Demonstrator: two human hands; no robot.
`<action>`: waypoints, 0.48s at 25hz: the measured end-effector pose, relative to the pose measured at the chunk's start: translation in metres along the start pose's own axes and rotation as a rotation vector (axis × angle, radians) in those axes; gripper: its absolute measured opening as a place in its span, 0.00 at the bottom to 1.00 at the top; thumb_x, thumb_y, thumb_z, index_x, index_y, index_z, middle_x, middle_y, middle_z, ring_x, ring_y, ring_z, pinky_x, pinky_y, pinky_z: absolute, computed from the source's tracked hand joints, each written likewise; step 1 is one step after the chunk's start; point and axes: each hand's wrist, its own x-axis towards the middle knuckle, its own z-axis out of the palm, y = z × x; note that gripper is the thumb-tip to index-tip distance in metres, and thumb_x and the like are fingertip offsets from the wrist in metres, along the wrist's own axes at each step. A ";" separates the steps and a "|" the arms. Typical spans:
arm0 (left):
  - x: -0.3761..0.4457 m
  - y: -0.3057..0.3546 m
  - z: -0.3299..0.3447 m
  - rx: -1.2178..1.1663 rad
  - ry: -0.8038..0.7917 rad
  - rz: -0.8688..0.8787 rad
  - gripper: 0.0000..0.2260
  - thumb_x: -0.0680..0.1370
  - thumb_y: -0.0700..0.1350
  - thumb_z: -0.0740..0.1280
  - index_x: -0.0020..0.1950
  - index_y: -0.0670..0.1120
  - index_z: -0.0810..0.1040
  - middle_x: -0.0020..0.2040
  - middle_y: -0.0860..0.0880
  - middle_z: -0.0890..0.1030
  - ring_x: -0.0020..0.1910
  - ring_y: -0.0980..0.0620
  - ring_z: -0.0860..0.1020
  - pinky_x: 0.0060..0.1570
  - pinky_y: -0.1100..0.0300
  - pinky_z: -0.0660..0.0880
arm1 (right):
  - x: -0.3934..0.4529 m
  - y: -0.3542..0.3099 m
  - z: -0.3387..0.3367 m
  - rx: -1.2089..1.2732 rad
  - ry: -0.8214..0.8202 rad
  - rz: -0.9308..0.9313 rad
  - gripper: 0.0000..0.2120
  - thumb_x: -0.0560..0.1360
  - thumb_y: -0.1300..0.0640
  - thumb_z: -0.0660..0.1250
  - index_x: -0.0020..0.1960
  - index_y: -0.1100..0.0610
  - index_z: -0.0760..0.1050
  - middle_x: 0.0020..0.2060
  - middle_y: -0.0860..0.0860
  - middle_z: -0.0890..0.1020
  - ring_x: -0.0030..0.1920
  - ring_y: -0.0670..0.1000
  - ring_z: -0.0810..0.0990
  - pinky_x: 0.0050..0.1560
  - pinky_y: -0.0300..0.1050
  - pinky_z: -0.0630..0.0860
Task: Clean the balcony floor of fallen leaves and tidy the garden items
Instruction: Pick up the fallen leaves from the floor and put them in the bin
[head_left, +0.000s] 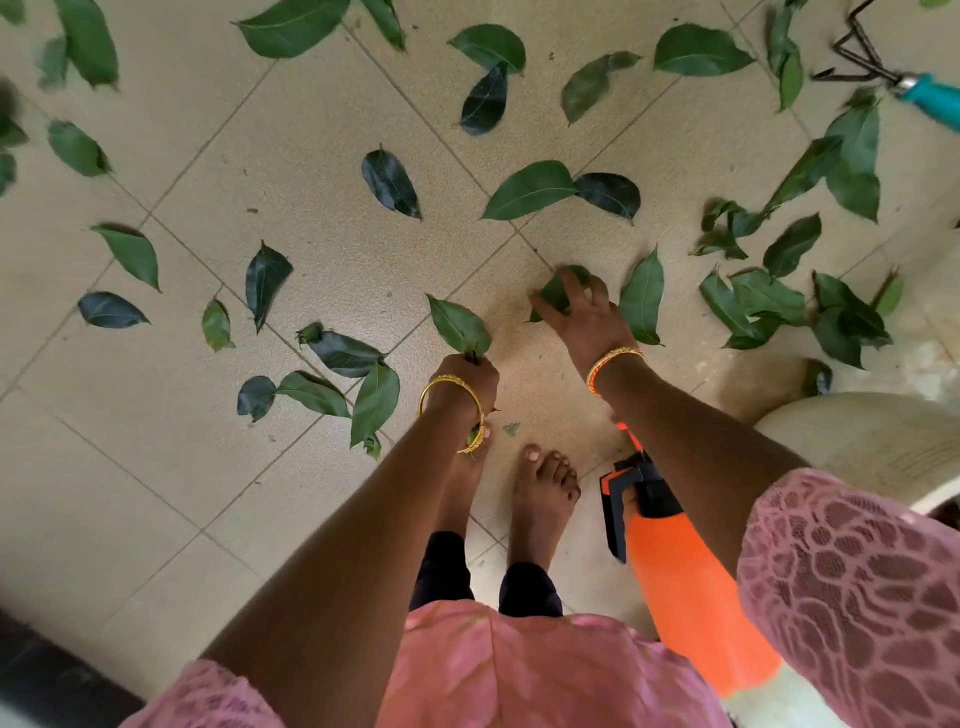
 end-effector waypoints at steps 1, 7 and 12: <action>0.000 -0.002 0.000 -0.045 -0.019 -0.011 0.17 0.81 0.46 0.57 0.58 0.33 0.75 0.57 0.35 0.79 0.59 0.36 0.76 0.58 0.46 0.74 | -0.001 0.000 0.002 -0.013 -0.001 0.021 0.33 0.76 0.67 0.59 0.76 0.48 0.54 0.74 0.60 0.51 0.70 0.67 0.57 0.62 0.58 0.70; -0.006 0.001 -0.003 -0.104 -0.048 0.007 0.15 0.79 0.45 0.59 0.49 0.33 0.77 0.38 0.37 0.79 0.42 0.37 0.77 0.45 0.48 0.73 | 0.001 0.009 0.003 0.169 0.068 0.044 0.18 0.77 0.68 0.56 0.65 0.60 0.72 0.60 0.62 0.72 0.57 0.62 0.74 0.55 0.53 0.76; -0.027 0.016 -0.001 -0.142 -0.056 0.047 0.23 0.76 0.59 0.65 0.55 0.39 0.76 0.43 0.45 0.78 0.48 0.44 0.78 0.49 0.56 0.75 | -0.013 -0.003 -0.024 0.779 0.048 0.304 0.11 0.71 0.60 0.72 0.52 0.61 0.81 0.45 0.55 0.83 0.46 0.51 0.79 0.45 0.37 0.74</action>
